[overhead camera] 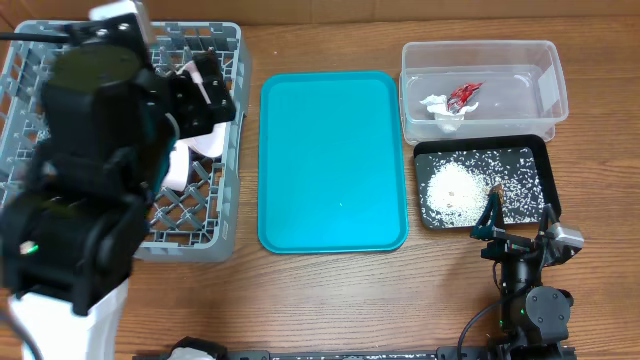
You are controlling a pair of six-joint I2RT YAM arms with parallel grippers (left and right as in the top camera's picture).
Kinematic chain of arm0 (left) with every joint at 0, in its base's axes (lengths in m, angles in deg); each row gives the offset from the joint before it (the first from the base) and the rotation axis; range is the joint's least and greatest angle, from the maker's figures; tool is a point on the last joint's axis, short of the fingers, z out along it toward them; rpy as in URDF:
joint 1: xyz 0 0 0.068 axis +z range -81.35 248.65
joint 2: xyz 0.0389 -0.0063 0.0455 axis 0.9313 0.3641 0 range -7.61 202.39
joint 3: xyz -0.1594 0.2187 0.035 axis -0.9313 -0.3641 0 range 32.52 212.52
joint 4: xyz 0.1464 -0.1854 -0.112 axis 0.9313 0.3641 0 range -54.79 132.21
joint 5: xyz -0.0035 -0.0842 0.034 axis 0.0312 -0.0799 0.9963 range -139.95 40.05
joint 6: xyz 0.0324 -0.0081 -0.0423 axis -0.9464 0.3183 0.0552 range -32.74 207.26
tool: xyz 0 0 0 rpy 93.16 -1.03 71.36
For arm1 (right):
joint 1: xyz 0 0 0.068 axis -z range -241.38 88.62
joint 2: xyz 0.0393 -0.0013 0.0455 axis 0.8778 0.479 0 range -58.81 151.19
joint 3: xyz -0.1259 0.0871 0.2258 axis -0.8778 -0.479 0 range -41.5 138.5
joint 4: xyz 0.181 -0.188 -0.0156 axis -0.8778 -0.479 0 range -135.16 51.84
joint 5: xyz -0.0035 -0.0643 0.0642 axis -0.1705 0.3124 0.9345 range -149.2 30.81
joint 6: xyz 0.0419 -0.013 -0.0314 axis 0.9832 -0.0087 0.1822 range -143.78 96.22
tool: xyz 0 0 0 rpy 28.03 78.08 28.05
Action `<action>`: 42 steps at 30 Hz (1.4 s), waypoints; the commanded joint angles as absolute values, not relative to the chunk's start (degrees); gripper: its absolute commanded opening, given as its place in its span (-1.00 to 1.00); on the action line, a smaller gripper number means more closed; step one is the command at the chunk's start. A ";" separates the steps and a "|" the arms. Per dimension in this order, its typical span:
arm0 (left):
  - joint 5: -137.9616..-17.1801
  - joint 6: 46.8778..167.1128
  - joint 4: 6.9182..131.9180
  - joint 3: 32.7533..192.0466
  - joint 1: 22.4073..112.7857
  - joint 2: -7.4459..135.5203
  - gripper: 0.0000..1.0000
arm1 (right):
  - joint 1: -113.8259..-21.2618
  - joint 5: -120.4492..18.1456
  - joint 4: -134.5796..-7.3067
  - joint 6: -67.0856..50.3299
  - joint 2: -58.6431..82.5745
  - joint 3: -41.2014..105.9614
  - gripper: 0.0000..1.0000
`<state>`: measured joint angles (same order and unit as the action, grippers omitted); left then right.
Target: Sort waste into correct bins and load items into the dishwasher
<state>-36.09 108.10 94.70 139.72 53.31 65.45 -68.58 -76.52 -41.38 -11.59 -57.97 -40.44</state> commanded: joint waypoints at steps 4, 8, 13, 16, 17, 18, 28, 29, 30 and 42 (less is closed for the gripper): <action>-37.53 105.48 79.09 119.72 54.23 54.37 1.00 | -68.43 -76.74 -41.32 -11.83 -58.49 -41.05 1.00; -40.92 104.32 70.81 106.63 56.68 46.32 0.99 | -68.43 -76.74 -41.32 -11.83 -58.49 -41.05 1.00; -42.58 103.95 62.37 92.55 59.41 36.33 1.00 | -68.43 -76.71 -41.32 -11.83 -58.49 -41.05 1.00; -43.89 103.95 56.99 83.64 61.23 29.21 1.00 | -68.43 -76.74 -41.32 -11.83 -58.49 -41.05 1.00; -44.55 103.95 55.42 81.06 61.73 27.09 0.99 | -68.43 -76.74 -41.32 -11.83 -58.49 -41.05 1.00; -45.22 103.95 53.87 78.46 62.32 24.88 1.00 | -68.43 -76.71 -41.32 -11.83 -58.49 -41.05 1.00; -46.60 103.97 44.51 54.57 66.56 0.40 1.00 | -68.43 -76.74 -41.32 -11.83 -58.49 -41.05 1.00; -46.64 103.97 43.99 52.80 66.82 -1.37 1.00 | -68.43 -76.74 -41.32 -11.83 -58.49 -41.05 1.00; -46.95 104.01 43.09 50.24 67.17 -3.69 1.00 | -68.43 -76.74 -41.32 -11.83 -58.49 -41.05 1.00; -48.09 103.97 30.63 35.14 67.94 -7.42 1.00 | -68.43 -76.74 -41.32 -11.83 -58.49 -41.05 1.00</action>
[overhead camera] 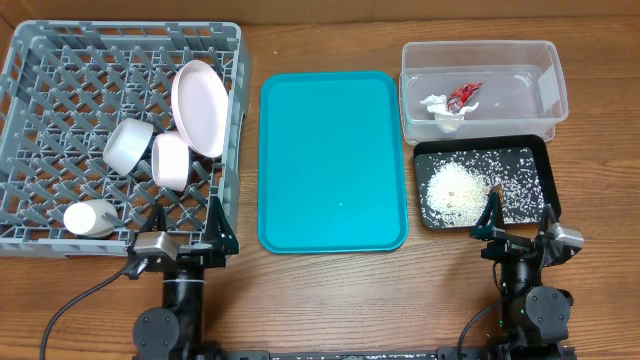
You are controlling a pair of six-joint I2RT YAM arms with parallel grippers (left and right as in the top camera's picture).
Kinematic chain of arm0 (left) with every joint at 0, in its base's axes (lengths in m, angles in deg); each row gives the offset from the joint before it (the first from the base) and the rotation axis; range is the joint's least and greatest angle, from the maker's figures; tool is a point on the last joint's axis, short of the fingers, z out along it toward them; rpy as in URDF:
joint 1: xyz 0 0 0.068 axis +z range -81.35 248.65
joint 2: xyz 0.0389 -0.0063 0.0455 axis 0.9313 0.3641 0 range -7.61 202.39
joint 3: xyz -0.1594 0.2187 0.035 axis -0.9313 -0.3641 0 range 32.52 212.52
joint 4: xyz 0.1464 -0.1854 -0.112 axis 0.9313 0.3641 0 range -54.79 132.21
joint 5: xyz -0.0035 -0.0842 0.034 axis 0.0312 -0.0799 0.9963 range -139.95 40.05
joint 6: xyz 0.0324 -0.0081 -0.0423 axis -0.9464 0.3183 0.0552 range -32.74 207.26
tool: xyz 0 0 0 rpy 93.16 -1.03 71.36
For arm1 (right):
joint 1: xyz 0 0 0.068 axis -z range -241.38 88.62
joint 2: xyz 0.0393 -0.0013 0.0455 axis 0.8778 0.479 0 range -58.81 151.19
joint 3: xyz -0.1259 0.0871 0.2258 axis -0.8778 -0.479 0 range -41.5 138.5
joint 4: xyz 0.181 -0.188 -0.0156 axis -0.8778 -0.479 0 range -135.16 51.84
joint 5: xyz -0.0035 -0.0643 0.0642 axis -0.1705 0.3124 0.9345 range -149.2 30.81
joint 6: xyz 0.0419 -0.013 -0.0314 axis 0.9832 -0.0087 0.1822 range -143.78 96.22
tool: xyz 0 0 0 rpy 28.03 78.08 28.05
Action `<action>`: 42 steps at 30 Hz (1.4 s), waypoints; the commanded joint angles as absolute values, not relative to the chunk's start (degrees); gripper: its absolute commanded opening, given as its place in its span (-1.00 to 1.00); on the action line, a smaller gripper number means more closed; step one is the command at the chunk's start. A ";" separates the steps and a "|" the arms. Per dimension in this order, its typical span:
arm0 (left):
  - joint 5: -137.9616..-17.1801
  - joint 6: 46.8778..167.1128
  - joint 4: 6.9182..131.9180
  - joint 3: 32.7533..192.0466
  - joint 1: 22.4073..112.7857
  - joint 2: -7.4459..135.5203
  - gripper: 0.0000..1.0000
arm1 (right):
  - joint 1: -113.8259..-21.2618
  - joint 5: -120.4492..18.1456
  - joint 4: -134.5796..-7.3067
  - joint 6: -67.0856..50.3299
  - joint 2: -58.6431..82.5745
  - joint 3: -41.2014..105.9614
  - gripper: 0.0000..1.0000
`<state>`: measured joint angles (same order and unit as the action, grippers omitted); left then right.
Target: Sort waste into correct bins and load items into the dishwasher
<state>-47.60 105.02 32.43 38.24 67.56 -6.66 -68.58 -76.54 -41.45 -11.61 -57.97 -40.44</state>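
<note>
The grey dish rack (40, 60) at the left holds a pink plate (198, 106) standing on edge, a white bowl (128, 146), a pinkish cup (172, 161) and a white cup (88, 218) on its side. The teal tray (333, 160) in the middle is bare. At the right, a clear bin (545, 85) holds a red wrapper (464, 95) and white crumpled paper (441, 110). A black tray (535, 160) below it carries spilled rice (455, 192). My left gripper (187, 222) stands open at the front edge below the rack. My right gripper (520, 218) stands open just below the black tray.
The wooden table shows between the rack, the teal tray and the bins. Both arm bases and their cables sit at the front edge.
My left arm was stretched over the dish rack, hiding much of it, its gripper near the pink plate. Now it is drawn back to the front edge, open and empty. The right arm has not moved.
</note>
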 commanded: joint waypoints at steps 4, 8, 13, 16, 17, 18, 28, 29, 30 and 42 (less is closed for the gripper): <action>-48.11 104.14 29.56 32.80 67.76 -7.42 0.99 | -68.43 -76.74 -41.32 -11.83 -58.49 -41.05 1.00; -48.09 104.12 30.41 32.80 67.76 -7.42 1.00 | -68.43 -76.74 -41.32 -11.83 -58.49 -41.05 1.00; -48.09 104.12 33.65 32.80 67.76 -7.40 1.00 | -68.43 -76.74 -41.32 -11.83 -58.49 -41.05 1.00; -48.09 104.12 39.14 32.80 67.76 -7.40 0.99 | -68.43 -76.74 -41.32 -11.83 -58.49 -41.05 1.00; -48.28 103.92 39.46 32.82 67.76 -7.27 1.00 | -68.43 -76.74 -41.32 -11.83 -58.49 -41.05 1.00; -48.33 103.97 39.44 32.84 67.76 -7.12 0.99 | -68.43 -76.74 -41.32 -11.83 -58.49 -41.05 1.00; -48.48 103.95 39.53 32.82 67.76 -7.07 0.99 | -68.43 -76.74 -41.32 -11.83 -58.49 -41.05 1.00; -48.48 103.95 39.53 32.82 67.76 -7.07 1.00 | -68.43 -76.71 -41.32 -11.83 -58.49 -41.05 1.00; -48.50 103.95 39.53 32.82 67.76 -7.07 1.00 | -68.43 -76.74 -41.32 -11.83 -58.49 -41.05 1.00; -48.48 103.95 39.53 32.84 67.76 -7.07 1.00 | -68.43 -76.71 -41.32 -11.83 -58.49 -41.05 1.00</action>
